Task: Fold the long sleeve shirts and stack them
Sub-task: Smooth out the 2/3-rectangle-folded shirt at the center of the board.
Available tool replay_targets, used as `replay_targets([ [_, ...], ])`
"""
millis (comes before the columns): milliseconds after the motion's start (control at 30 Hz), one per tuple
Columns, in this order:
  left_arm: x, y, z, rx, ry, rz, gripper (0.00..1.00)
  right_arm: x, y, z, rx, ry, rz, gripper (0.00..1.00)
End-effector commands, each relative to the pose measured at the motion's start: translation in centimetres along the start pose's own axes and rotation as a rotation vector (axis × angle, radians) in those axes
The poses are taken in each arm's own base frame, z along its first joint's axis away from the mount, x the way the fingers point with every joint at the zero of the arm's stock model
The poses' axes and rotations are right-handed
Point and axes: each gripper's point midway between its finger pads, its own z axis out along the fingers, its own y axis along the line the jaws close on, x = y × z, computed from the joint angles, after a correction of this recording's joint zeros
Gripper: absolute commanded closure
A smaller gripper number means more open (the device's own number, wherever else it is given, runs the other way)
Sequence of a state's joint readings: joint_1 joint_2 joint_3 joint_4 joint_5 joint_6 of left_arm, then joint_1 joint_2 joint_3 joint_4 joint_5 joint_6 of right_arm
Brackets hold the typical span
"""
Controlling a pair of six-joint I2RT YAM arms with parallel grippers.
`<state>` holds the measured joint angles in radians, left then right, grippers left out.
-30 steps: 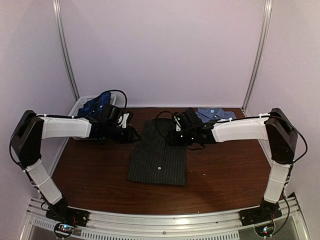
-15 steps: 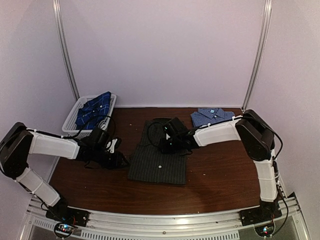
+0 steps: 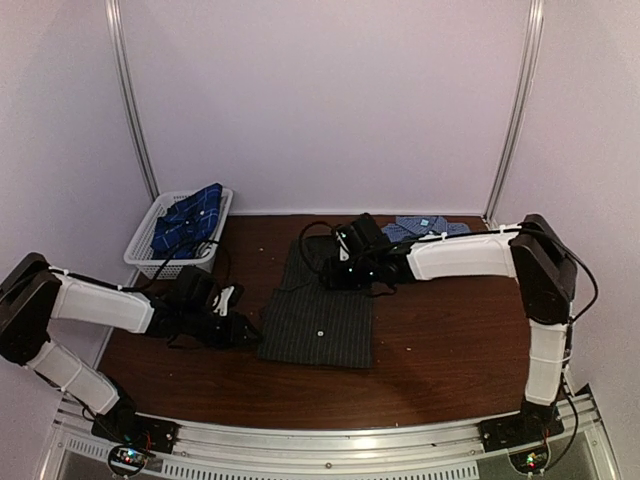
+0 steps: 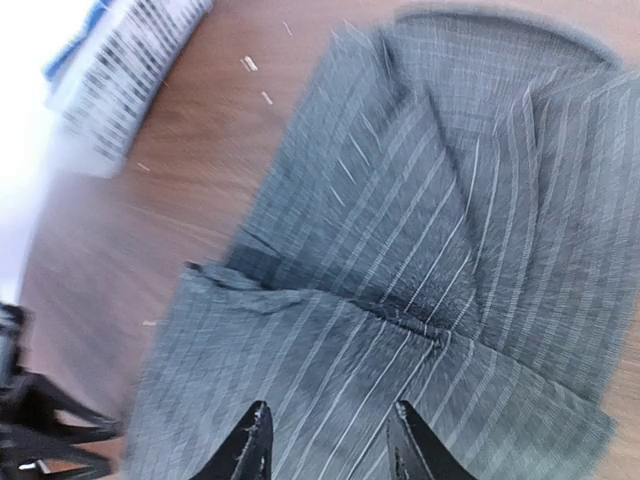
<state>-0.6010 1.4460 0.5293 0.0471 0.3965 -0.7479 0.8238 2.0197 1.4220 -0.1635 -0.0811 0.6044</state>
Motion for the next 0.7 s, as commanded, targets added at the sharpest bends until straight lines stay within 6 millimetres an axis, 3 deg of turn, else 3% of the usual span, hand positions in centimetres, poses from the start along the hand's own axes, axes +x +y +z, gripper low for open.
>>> replay_targets([
  [0,-0.4,-1.4,0.0,0.052,-0.037,0.014,0.59,-1.3,1.1,-4.8,-0.016,-0.076,0.004,0.59],
  [133,0.3,-1.1,-0.2,0.046,-0.029,0.01,0.6,1.3,0.5,-6.6,-0.014,-0.061,0.015,0.59],
  [467,1.7,-1.2,-0.4,0.048,-0.002,0.031,0.61,11.0,-0.7,-10.8,-0.013,0.027,0.064,0.59],
  [667,2.2,-1.1,0.0,0.047,0.016,0.035,0.64,15.6,-1.4,-11.3,-0.008,0.091,0.114,0.61],
])
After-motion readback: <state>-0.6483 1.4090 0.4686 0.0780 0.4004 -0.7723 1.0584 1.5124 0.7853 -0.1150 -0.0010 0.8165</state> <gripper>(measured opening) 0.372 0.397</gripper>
